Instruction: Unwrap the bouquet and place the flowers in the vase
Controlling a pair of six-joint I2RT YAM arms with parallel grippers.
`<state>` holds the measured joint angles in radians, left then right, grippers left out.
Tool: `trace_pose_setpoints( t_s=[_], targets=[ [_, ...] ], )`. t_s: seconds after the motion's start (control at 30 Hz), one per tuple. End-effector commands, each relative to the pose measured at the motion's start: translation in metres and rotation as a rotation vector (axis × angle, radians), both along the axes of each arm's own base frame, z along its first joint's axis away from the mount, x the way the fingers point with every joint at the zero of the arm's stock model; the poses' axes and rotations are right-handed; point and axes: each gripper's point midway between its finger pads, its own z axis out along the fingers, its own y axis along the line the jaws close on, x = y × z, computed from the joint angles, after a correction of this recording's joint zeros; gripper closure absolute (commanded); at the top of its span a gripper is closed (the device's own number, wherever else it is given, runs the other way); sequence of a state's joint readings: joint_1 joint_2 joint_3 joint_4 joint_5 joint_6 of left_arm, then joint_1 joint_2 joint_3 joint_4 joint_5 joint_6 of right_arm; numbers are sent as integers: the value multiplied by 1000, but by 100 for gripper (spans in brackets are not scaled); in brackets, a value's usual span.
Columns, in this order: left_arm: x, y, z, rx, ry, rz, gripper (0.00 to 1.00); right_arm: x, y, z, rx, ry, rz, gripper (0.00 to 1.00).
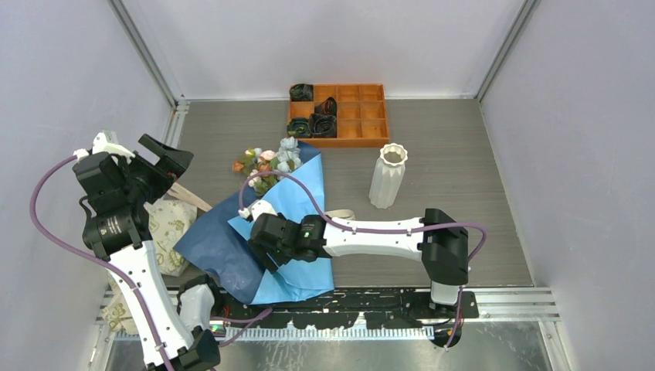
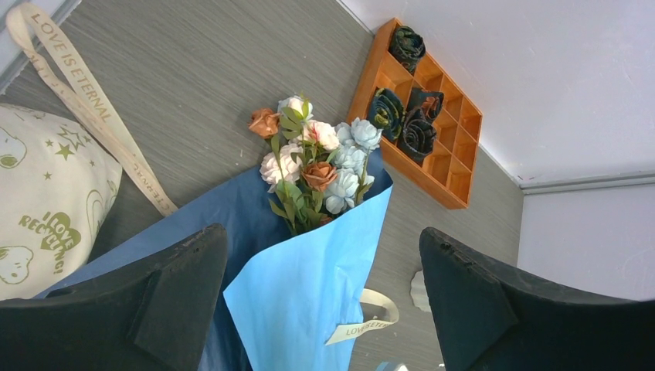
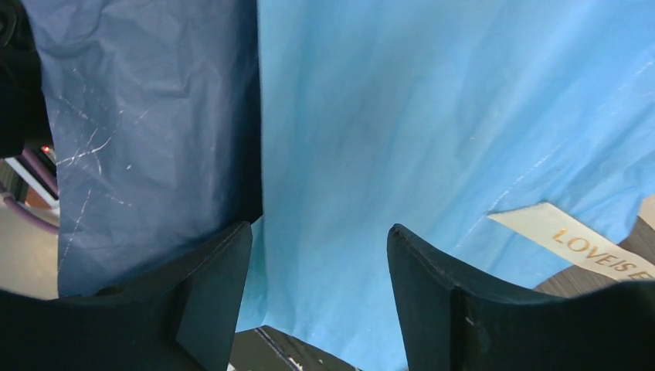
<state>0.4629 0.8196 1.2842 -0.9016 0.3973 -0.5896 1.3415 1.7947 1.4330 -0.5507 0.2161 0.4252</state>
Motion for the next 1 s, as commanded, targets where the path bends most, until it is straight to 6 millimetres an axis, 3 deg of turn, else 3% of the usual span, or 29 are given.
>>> trace_pose_setpoints(
  t_s=[0.0, 0.27, 0.33, 0.47, 0.57, 0.8, 0.97],
  targets=[
    [3, -3, 12, 31, -60, -29, 6, -8, 21, 17, 64, 9, 23, 30],
    [3, -3, 8, 27, -53, -31, 6, 0, 23, -7, -40, -31, 24, 32],
    [3, -4, 7, 25, -53, -33, 6, 8, 21, -15, -87, -69, 2, 45],
    [3, -4, 5, 24, -48, -36, 6, 25, 14, -27, -164, -146, -50, 84],
    [4, -4, 2, 18, -43, -41, 6, 35, 8, -18, -176, -197, -86, 95],
    [8, -6, -9, -8, -32, -55, 6, 49, -23, 40, -97, -301, -184, 95],
    [11, -7, -14, -28, -26, -64, 6, 52, -38, 47, -84, -305, -222, 94]
  ],
)
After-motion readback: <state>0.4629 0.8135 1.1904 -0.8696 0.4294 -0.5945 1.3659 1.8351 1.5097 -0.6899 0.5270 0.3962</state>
